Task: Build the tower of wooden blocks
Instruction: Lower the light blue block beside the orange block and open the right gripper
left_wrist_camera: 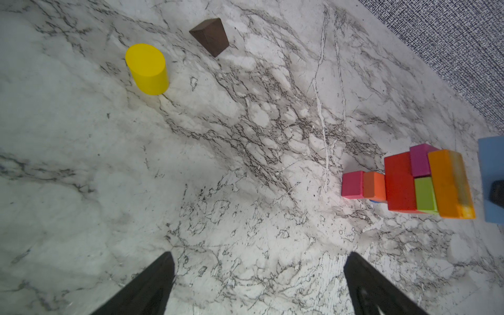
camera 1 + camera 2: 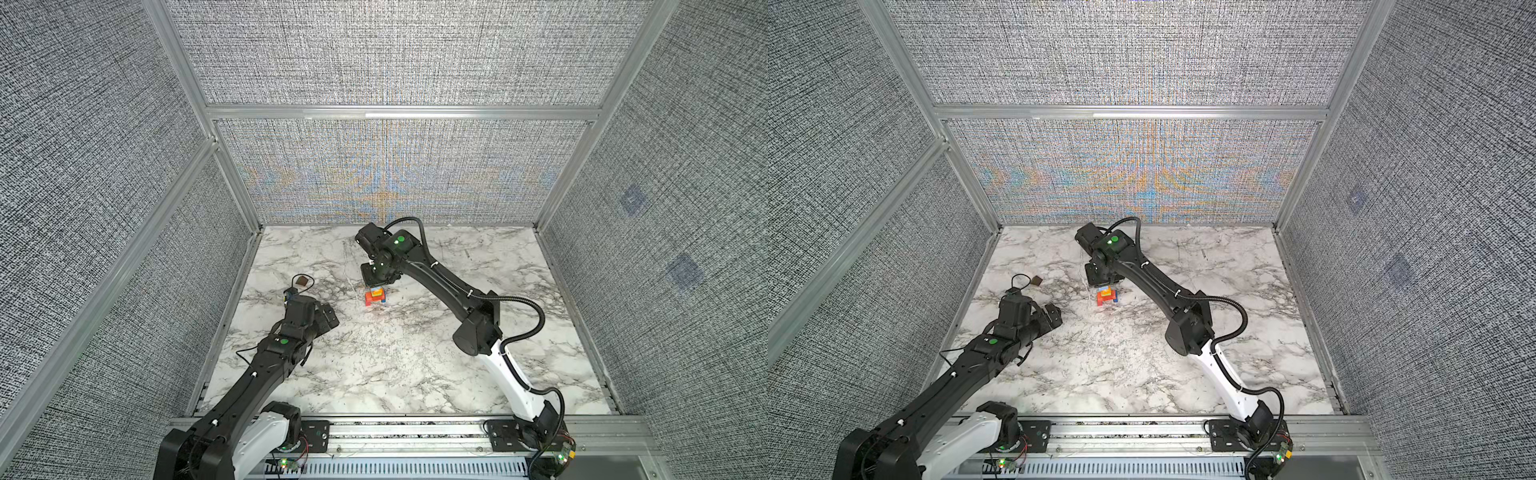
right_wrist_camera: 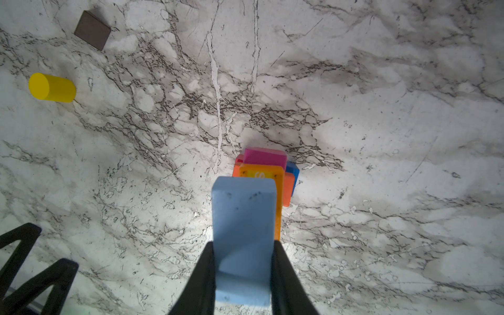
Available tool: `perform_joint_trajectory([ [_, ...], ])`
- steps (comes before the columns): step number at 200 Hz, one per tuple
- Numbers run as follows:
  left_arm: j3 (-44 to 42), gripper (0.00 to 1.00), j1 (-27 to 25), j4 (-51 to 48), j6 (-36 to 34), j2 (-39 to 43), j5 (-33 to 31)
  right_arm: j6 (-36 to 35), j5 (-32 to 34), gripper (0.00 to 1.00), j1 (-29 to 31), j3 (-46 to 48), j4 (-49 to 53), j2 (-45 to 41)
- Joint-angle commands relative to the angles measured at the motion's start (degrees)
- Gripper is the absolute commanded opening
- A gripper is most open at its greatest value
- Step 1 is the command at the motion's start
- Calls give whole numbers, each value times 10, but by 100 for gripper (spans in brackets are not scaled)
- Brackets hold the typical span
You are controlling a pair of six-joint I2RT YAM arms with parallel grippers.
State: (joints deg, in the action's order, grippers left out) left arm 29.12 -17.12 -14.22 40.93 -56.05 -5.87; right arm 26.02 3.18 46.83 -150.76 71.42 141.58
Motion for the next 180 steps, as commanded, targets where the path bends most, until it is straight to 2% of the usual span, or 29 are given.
perform_joint_trajectory([
  [1, -1, 99, 0, 10, -8, 3, -3, -5, 10, 21, -2, -6, 2, 2],
  [180, -6, 99, 0, 15, -7, -2, 0, -6, 2, 24, -4, -4, 3, 13],
])
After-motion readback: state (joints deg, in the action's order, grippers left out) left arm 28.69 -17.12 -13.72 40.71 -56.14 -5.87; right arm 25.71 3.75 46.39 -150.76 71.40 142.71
